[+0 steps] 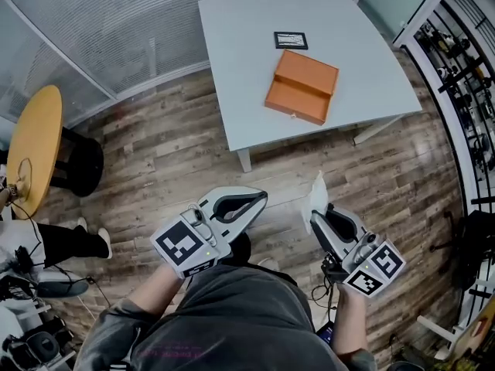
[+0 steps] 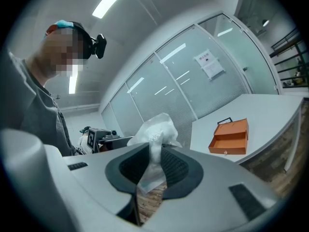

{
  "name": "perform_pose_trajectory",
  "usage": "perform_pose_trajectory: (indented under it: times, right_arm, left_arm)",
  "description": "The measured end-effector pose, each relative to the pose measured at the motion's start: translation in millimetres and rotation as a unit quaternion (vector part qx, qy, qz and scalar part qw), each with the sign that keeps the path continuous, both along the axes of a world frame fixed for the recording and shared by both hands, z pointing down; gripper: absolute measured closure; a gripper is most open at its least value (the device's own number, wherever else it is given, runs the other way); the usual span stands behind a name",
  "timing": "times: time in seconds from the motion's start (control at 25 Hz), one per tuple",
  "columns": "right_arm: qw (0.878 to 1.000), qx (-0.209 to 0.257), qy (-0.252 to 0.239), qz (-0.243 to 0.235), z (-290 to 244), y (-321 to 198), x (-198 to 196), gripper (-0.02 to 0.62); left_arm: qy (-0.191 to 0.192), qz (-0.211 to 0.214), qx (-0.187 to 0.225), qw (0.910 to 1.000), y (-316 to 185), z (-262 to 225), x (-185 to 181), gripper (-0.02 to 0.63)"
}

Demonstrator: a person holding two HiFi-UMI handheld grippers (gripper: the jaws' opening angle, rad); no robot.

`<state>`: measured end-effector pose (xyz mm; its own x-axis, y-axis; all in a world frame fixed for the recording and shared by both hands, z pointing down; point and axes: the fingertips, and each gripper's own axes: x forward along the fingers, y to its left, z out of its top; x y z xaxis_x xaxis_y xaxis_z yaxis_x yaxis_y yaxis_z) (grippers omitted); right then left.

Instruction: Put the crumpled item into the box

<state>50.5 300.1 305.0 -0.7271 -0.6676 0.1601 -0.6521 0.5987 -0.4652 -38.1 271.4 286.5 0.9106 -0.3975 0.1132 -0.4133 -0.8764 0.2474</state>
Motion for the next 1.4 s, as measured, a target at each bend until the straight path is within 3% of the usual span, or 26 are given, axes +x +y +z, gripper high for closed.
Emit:
perform_pose_trajectory:
  times: [0.68,1.4]
  right_arm:
    - [0.999,-0.02,0.005,0.025,7,-104,-30,0.518]
    - [0.999,-0.02,0.017,0.048,5,-152,-40,0.518]
  left_arm:
    - [0.007,0.023,-0.014,0.9996,-110,9,-35,0.594]
    - [0.014,0.047,-0.012,0.9987,-160,9,-43,0.594]
